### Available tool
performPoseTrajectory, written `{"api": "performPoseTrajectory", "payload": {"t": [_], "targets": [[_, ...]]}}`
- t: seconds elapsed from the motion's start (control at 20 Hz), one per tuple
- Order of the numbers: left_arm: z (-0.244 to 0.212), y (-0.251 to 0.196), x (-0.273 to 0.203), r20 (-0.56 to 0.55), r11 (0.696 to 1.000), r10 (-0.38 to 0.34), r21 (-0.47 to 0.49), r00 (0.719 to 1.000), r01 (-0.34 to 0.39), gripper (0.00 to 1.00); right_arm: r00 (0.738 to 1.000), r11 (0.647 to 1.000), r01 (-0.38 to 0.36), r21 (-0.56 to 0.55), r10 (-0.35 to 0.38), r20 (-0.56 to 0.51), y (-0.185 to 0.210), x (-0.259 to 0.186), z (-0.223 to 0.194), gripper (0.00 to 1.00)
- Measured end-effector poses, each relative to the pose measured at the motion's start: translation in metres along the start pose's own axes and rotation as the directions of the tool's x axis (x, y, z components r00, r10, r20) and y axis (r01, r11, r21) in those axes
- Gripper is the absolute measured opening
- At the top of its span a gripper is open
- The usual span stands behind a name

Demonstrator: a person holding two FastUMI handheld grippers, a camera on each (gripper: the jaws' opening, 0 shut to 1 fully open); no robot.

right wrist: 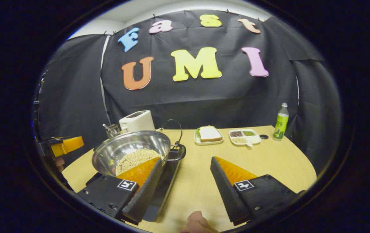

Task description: First push the handle of the pot to place it horizontally, then grasp the pot with both hands and set it on the induction cooktop.

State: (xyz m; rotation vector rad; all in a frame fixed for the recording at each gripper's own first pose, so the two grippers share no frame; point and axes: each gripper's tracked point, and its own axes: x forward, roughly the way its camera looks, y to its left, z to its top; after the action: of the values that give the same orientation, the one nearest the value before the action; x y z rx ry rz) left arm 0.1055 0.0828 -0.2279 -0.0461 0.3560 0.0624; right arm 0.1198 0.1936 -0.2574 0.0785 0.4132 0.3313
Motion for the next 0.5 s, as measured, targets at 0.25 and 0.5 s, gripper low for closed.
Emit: {"api": "performPoseTrajectory", "payload": {"t": [0.25,0.5], "targets": [[0.009,-0.02,-0.054,0.063,1.0,-0.025,0.015,0.998,0.025,0.95,0.994,0.999,0.043,-0.016,-0.041,0.1,-0.014,-0.065,0.02,0.98],[0.032,-0.042,-0.099,0.152,0.997,-0.071,0.034,0.986,0.067,0.94,0.988,0.998,0.057,0.018,-0.059,0.144,-0.025,-0.124,0.028,0.97]]}}
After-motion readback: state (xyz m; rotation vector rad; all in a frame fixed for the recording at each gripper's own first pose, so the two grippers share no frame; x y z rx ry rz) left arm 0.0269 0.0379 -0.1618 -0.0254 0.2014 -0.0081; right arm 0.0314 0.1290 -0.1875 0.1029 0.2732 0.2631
